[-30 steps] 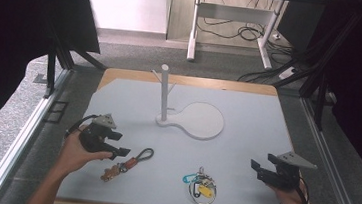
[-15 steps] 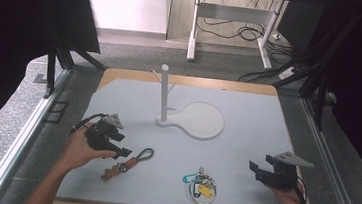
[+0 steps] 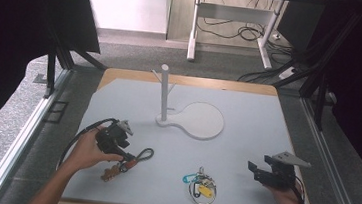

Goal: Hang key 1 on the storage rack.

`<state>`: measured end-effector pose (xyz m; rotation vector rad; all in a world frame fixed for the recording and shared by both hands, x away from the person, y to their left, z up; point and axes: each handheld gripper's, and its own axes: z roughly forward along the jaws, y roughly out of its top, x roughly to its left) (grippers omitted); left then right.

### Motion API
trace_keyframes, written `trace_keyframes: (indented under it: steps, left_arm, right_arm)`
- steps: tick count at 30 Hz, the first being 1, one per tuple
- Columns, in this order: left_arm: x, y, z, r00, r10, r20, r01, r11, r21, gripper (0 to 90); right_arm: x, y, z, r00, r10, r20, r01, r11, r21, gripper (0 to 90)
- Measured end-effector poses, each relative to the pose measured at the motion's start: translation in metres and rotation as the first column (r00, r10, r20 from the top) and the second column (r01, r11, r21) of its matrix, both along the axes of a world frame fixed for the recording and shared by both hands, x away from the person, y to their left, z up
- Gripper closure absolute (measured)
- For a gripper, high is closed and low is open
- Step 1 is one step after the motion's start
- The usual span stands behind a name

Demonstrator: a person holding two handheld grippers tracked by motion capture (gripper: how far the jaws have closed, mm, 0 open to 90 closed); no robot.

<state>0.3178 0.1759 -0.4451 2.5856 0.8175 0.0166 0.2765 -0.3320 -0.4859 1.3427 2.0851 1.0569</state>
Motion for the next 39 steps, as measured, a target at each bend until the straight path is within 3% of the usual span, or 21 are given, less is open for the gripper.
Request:
trace_keyframes:
  steps: [5,11,19,24,39]
  left_arm:
    - [0.001,-0.003,-0.004,0.9999,0.002,-0.013,-0.002,0.9999,0.016,45.3]
    - [0.001,-0.009,-0.01,0.9988,-0.032,-0.037,0.034,0.9964,0.077,47.0]
    - [0.003,-0.018,-0.019,0.9979,-0.023,-0.061,0.03,0.9927,0.117,49.2]
    - [0.004,-0.024,-0.026,0.9967,-0.022,-0.078,0.034,0.9875,0.154,51.0]
    - [0.003,-0.03,-0.034,0.994,-0.026,-0.107,0.048,0.976,0.212,59.1]
  right_arm:
    - [0.001,0.001,-0.002,1.0,0.003,-0.009,-0.003,1.0,-0.004,29.1]
    - [0.001,0.003,-0.003,0.9998,0.008,-0.016,-0.008,0.9999,-0.011,29.1]
    - [0.001,0.004,-0.004,0.9998,0.005,-0.021,-0.006,0.9996,-0.026,29.1]
    - [0.001,0.004,-0.005,0.9998,0.007,-0.021,-0.008,0.9995,-0.031,29.1]
    - [0.001,0.004,-0.003,0.9998,-0.007,-0.021,0.006,0.9988,-0.049,29.0]
